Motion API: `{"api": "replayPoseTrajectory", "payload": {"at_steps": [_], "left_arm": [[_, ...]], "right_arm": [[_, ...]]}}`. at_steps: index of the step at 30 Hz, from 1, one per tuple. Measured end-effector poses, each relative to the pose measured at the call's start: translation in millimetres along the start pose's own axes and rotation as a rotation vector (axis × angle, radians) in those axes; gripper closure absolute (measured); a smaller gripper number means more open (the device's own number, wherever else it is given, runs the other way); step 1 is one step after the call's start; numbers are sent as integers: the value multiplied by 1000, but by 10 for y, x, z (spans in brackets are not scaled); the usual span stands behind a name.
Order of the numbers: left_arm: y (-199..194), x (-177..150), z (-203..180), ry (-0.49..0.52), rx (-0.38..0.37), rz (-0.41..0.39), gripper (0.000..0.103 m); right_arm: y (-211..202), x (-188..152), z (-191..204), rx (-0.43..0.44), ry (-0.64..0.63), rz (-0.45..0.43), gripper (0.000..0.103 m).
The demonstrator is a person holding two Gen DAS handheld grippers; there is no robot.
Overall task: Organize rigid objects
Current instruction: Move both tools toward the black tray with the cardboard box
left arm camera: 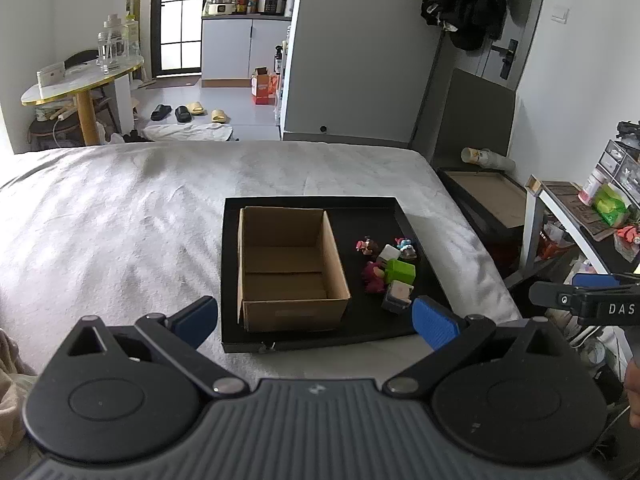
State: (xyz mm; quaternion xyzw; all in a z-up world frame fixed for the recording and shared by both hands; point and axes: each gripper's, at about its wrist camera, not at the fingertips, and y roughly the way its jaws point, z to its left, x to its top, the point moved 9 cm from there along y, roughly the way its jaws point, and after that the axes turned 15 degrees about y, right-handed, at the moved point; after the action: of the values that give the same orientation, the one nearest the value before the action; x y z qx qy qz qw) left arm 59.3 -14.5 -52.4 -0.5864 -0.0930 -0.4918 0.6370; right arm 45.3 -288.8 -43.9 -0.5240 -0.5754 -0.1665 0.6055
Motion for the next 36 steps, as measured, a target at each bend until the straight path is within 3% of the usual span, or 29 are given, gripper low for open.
{"api": "replayPoseTrajectory", "payload": {"at_steps": [10, 36], "left_arm": [[21, 28, -59, 109, -35, -6, 0], [235, 60, 57, 193, -59, 17, 0]], "right_arm": [[-21, 0, -67, -9, 16, 5, 0], [122, -38, -206, -36, 53, 63, 0]]}}
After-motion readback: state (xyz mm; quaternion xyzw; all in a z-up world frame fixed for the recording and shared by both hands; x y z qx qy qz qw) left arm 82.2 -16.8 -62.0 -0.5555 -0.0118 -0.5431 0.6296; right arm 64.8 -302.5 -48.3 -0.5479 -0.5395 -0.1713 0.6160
